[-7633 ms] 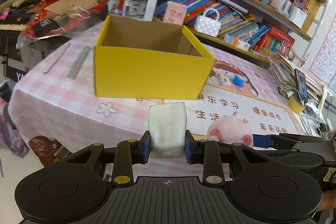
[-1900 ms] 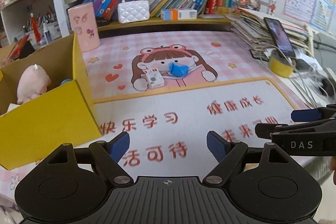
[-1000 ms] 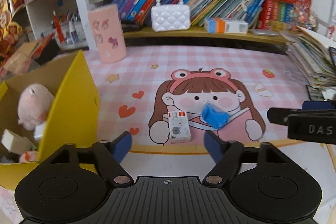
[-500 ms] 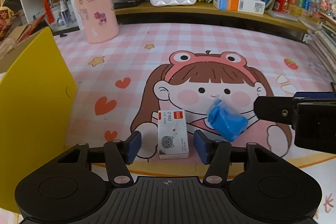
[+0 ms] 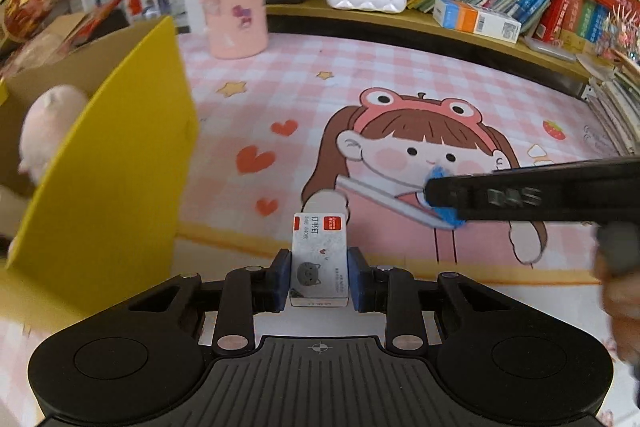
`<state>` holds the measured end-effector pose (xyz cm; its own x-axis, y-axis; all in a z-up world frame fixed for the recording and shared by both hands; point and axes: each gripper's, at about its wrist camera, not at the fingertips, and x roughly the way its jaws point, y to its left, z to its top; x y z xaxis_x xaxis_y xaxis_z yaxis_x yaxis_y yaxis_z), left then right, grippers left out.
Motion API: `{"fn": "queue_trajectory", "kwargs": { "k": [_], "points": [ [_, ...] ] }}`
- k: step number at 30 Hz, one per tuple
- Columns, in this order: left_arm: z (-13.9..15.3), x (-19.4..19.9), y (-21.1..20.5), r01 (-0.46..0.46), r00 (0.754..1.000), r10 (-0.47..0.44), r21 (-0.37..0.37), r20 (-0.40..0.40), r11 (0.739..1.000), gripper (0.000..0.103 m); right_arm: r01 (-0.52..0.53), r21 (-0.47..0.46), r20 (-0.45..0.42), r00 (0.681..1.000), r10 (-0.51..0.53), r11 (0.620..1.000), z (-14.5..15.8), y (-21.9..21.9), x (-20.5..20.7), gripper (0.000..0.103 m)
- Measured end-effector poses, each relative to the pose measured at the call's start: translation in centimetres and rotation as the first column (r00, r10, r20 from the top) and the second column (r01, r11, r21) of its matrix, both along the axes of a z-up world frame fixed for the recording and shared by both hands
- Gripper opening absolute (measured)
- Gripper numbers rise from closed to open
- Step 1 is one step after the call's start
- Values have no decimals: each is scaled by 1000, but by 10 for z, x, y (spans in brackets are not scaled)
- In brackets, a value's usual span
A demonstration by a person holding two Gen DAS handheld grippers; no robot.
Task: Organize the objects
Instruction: 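Grasp the white card box with the left tool while the right tool grasps the blue squishy toy, then carry the card box and blue toy over the yellow box with both tools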
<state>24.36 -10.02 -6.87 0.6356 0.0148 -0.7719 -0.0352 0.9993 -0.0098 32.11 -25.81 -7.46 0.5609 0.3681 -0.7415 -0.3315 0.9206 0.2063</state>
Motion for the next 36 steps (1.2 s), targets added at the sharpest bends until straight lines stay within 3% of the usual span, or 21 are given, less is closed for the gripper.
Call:
{"fn": "queue_trajectory", "kwargs": {
  "k": [3, 5, 7, 14, 25, 36],
  "points": [
    [7, -13, 4, -10, 1000, 10, -20, 0, 1000, 28, -37, -57, 14, 999, 38, 998, -6, 11, 2, 52],
    [11, -21, 6, -15, 1000, 15, -32, 5, 999, 28, -57, -104, 23, 998, 60, 993, -9, 17, 2, 35],
    [16, -27, 7, -20, 1000, 20, -37, 14, 999, 28, -61, -140, 49, 996, 68, 988, -10, 20, -2, 28],
    [30, -42, 10, -6, 999, 9, -57, 45, 998, 28, 18, -100, 94, 996, -9, 995, 3, 9, -17, 27],
    [33, -67, 15, 42, 998, -38, -88, 54, 995, 28, 100, -14, 92, 991, -99, 995, 35, -7, -82, 27],
    [35, -102, 34, 150, 988, -143, -107, 66, 983, 28, 154, -52, 78, 986, -150, 987, 40, 10, -157, 27]
  ]
}}
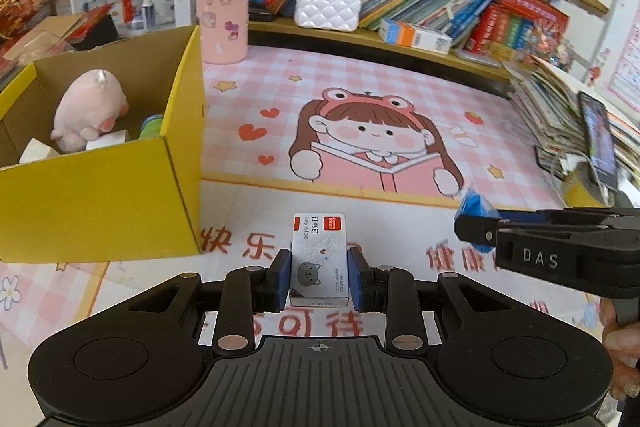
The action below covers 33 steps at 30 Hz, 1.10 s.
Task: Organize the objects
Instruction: 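Carry the card box and blue toy over the yellow box with both tools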
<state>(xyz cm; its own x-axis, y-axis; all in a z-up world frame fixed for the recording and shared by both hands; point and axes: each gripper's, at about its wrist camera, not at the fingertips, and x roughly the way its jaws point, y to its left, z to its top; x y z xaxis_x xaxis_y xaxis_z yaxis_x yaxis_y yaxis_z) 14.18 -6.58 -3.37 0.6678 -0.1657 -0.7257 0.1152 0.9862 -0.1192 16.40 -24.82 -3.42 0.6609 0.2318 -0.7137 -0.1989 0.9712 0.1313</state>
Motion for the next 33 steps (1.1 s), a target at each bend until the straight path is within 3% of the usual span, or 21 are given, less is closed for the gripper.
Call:
{"fn": "queue_trajectory", "kwargs": {
  "k": [12, 25, 33],
  "points": [
    [-2, -47, 54, 96, 995, -97, 24, 14, 995, 28, 34, -42, -30, 999, -35, 999, -2, 53, -65, 27],
    [-2, -96, 117, 91, 996, -91, 16, 17, 996, 28, 10, -24, -32, 999, -10, 1000, -2, 129, -118, 27],
    [3, -117, 162, 38, 998, -40, 35, 40, 999, 28, -32, -8, -9, 999, 32, 999, 0, 172, -134, 27]
  ]
}}
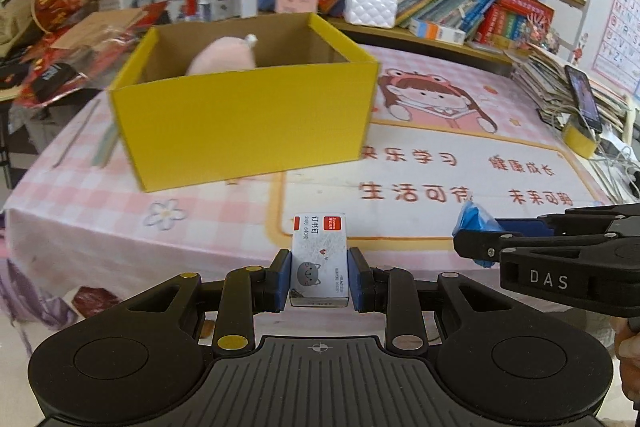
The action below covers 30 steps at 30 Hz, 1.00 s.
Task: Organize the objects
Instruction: 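Carry the card box and blue toy over the yellow box with both tools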
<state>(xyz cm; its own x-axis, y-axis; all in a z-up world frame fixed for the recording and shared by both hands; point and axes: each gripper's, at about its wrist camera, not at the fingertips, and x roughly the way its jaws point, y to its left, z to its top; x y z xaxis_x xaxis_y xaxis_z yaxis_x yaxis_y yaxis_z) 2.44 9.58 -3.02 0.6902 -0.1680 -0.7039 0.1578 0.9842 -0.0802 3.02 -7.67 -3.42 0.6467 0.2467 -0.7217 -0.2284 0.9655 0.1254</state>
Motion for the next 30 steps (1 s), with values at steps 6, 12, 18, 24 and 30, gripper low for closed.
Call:
{"fn": "queue_trajectory", "kwargs": {
  "k": [6, 12, 18, 24, 30],
  "points": [
    [10, -8, 25, -44, 998, 44, -1, 41, 999, 28, -45, -8, 42, 998, 46, 999, 7, 28, -3, 27],
    [21, -8, 47, -87, 993, 88, -11, 84, 996, 28, -67, -12, 69, 995, 68, 998, 16, 45, 1, 27],
    [36, 1, 60, -108, 985, 111, -32, 132, 994, 28, -100, -21, 107, 989, 102, 995, 34, 60, 12, 27],
    [50, 26, 70, -141, 973, 149, -52, 178, 989, 28, -135, -22, 158, 978, 136, 991, 53, 68, 41, 27],
    [59, 61, 76, -206, 954, 216, -69, 207, 976, 28, -172, -23, 199, 965, 174, 985, 63, 76, 80, 27]
  ]
}}
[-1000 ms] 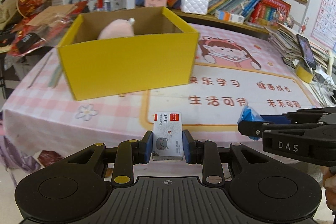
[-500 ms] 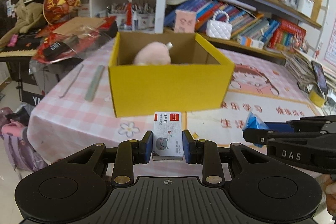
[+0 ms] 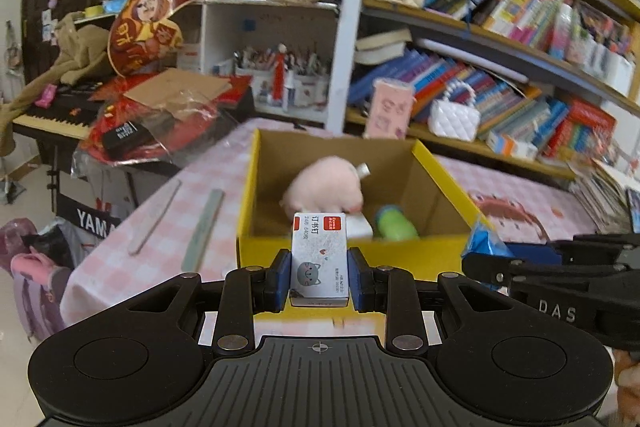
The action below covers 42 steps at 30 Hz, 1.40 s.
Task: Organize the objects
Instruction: 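Carry the card box and blue toy over the yellow box with both tools, then open both tools to drop the card box and blue toy into the box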
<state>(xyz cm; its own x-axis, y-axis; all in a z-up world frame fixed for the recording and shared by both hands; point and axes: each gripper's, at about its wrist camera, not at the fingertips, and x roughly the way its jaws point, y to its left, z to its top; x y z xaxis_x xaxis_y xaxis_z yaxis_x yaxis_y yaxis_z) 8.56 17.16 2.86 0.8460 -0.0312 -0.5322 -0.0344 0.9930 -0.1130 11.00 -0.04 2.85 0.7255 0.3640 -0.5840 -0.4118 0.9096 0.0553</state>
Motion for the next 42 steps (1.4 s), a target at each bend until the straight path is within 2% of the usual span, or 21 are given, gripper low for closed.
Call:
{"fn": "queue_trajectory", "kwargs": {
  "k": [9, 17, 23, 29, 33, 35, 38, 42],
  "points": [
    [-1, 56, -7, -39, 999, 39, -1, 19, 999, 28, -48, -32, 14, 999, 49, 998, -1, 7, 70, 27],
    [-27, 96, -17, -72, 995, 72, 8, -63, 997, 28, -120, -119, -44, 992, 116, 986, -32, 17, 123, 27],
    [-44, 110, -20, -78, 987, 81, 26, -141, 997, 28, -179, -168, -74, 983, 169, 969, -48, 24, 135, 27],
    [-49, 113, -25, -64, 985, 72, 55, -160, 996, 29, -207, -205, -62, 978, 198, 957, -49, 26, 140, 28],
    [-48, 112, -28, -53, 985, 63, 66, -161, 996, 32, -206, -205, -63, 978, 197, 957, -49, 26, 140, 28],
    [-45, 110, -29, -43, 986, 52, 65, -155, 997, 45, -193, -203, -71, 981, 183, 960, -49, 25, 141, 29],
    [-38, 103, -29, -36, 992, 42, 53, -116, 998, 47, -166, -175, -78, 985, 155, 970, -45, 20, 138, 33],
    [-27, 91, -26, -29, 997, 31, 26, -72, 999, 48, -128, -154, -44, 992, 122, 980, -36, 13, 124, 35]
  ]
}}
